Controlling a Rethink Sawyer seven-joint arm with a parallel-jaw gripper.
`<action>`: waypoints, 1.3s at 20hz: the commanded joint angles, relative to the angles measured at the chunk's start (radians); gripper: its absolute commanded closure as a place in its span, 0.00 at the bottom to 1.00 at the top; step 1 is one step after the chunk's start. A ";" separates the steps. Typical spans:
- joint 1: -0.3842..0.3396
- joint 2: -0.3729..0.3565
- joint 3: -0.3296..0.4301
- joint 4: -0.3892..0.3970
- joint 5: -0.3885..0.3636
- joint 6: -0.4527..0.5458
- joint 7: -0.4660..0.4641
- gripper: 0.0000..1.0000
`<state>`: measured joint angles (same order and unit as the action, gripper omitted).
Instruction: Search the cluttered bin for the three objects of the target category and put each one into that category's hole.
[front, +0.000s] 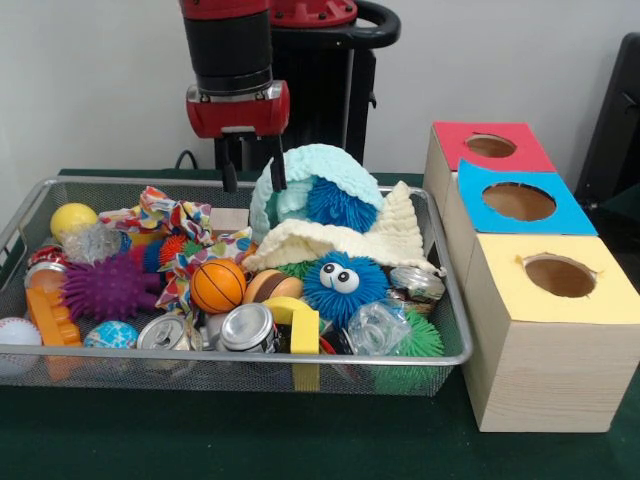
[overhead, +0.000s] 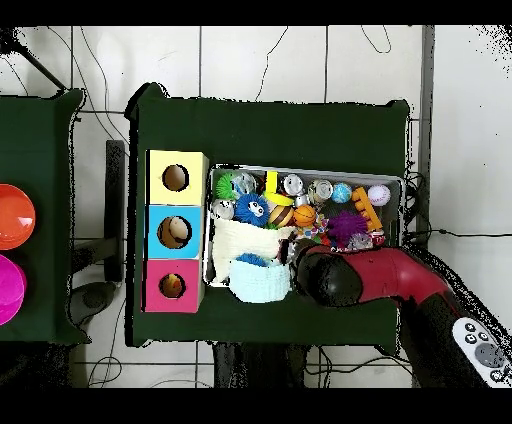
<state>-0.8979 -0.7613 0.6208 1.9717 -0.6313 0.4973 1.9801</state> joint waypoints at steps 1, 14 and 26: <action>-0.060 0.089 0.094 -0.108 -0.081 0.159 -0.381 0.00; -0.131 0.118 0.101 -0.174 -0.112 0.254 -0.460 0.00; -0.172 0.159 0.138 -0.240 -0.122 0.304 -0.584 0.00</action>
<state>-1.0503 -0.6561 0.6786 1.8558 -0.7074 0.6675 1.7925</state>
